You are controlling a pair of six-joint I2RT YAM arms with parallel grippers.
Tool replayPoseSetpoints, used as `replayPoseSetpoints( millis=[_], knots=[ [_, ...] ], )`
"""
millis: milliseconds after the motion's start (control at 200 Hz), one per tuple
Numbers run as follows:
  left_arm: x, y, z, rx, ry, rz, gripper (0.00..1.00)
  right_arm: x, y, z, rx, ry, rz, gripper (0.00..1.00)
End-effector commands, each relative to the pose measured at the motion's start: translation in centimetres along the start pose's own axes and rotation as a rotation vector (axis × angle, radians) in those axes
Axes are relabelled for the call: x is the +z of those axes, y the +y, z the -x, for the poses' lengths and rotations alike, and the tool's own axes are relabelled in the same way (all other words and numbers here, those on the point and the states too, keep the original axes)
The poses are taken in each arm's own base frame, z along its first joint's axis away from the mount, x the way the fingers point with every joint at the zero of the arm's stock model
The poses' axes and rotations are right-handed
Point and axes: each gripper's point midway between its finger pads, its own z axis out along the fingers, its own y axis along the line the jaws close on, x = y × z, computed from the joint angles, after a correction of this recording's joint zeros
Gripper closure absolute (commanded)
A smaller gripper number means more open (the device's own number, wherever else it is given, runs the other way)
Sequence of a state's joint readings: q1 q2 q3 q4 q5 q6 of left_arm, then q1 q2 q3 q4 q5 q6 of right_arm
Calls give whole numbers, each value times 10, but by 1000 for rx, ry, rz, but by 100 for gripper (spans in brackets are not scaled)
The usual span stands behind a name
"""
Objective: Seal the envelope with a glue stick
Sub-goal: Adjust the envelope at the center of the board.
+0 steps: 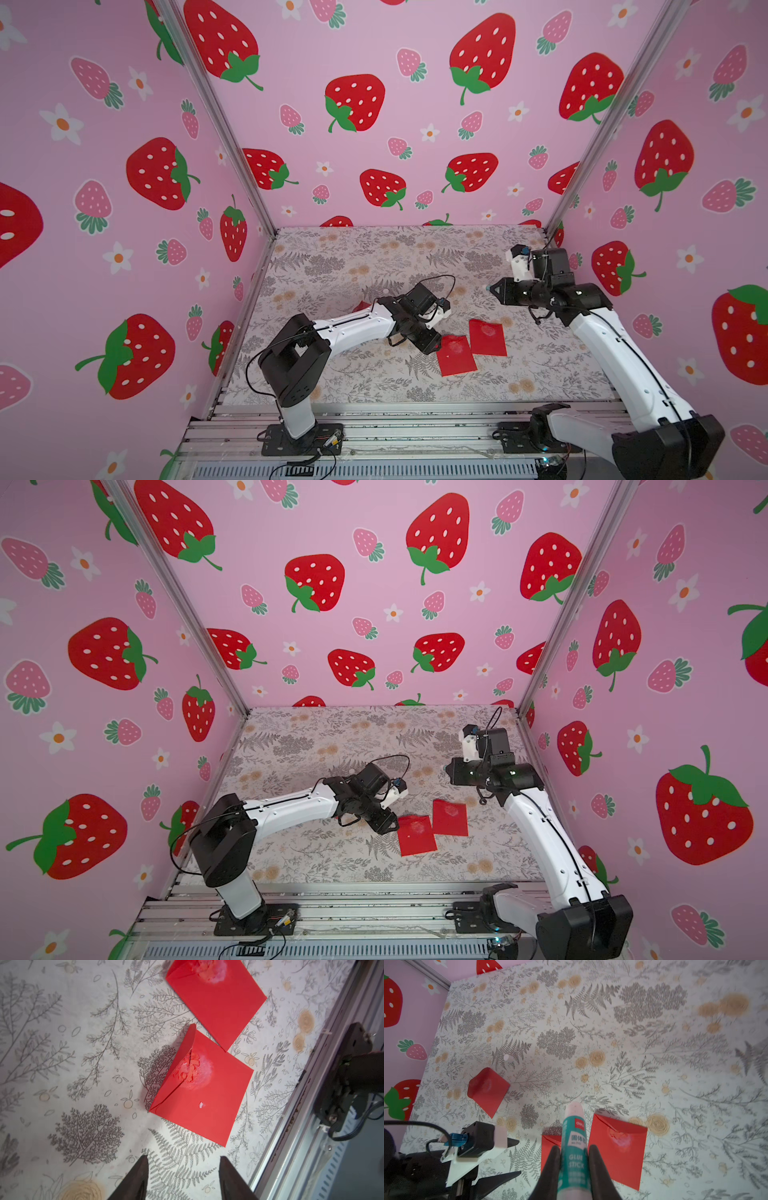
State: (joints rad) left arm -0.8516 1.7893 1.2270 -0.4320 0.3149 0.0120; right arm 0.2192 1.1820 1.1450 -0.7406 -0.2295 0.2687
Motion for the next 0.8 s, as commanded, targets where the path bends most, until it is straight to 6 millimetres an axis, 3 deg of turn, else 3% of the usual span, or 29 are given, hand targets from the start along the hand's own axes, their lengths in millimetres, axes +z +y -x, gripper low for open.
replayPoseSetpoints(
  millis=[0, 190, 465, 795],
  knots=[
    [2, 0, 19, 188, -6, 6, 49, 4, 4, -31, 96, 130, 69, 100],
    [23, 16, 30, 287, 26, 53, 52, 5, 0, -37, 97, 137, 55, 100],
    [56, 18, 20, 364, 136, 24, 55, 3, -3, -38, 92, 136, 37, 100],
    [66, 24, 7, 365, 181, 40, 76, 3, -11, -40, 109, 138, -9, 100]
  ],
)
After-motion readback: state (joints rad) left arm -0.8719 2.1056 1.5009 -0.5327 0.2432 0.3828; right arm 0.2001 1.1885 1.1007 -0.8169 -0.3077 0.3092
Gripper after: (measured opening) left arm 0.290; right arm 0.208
